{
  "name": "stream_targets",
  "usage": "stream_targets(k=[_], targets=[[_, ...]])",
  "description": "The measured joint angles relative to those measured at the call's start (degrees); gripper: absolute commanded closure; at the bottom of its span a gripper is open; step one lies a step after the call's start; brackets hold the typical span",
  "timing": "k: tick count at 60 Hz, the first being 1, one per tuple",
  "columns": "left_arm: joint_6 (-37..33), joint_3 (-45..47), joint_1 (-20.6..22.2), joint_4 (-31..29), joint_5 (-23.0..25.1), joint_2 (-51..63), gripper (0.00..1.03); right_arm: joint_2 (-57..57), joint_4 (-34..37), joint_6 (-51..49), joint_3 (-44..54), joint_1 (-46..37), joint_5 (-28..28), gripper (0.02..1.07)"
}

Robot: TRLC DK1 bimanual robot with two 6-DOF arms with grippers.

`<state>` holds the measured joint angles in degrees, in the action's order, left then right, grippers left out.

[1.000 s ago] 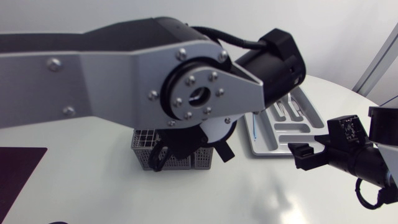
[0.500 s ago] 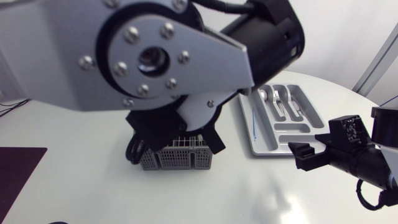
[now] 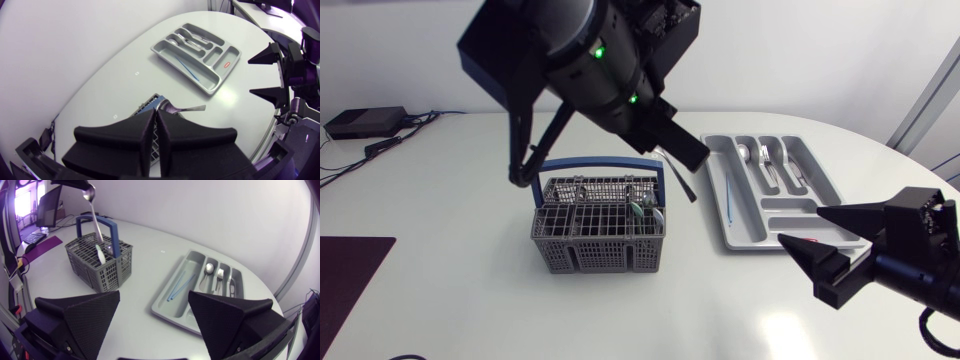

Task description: Unload the cutlery basket into the drawer organizer.

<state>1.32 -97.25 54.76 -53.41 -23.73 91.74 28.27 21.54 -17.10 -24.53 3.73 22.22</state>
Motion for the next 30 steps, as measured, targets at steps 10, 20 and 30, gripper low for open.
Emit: stream_targets(k=[10, 20, 30], targets=[[2.03, 0.00, -0.22, 2.86, 5.90, 3.58, 0.98, -2.78, 0.59, -1.46, -0.55, 7.52, 0.50, 0.15], [3.52, -0.48, -0.31, 5.16, 10.32, 7.04, 0.98, -2.27, 0.26, -1.62, -1.88, 11.85, 0.04, 0.21], [4.72, -1.36, -0.74, 6.43, 14.34, 8.35, 0.98, 1.49, -3.34, -1.64, -3.13, 14.80, -1.51, 0.22]])
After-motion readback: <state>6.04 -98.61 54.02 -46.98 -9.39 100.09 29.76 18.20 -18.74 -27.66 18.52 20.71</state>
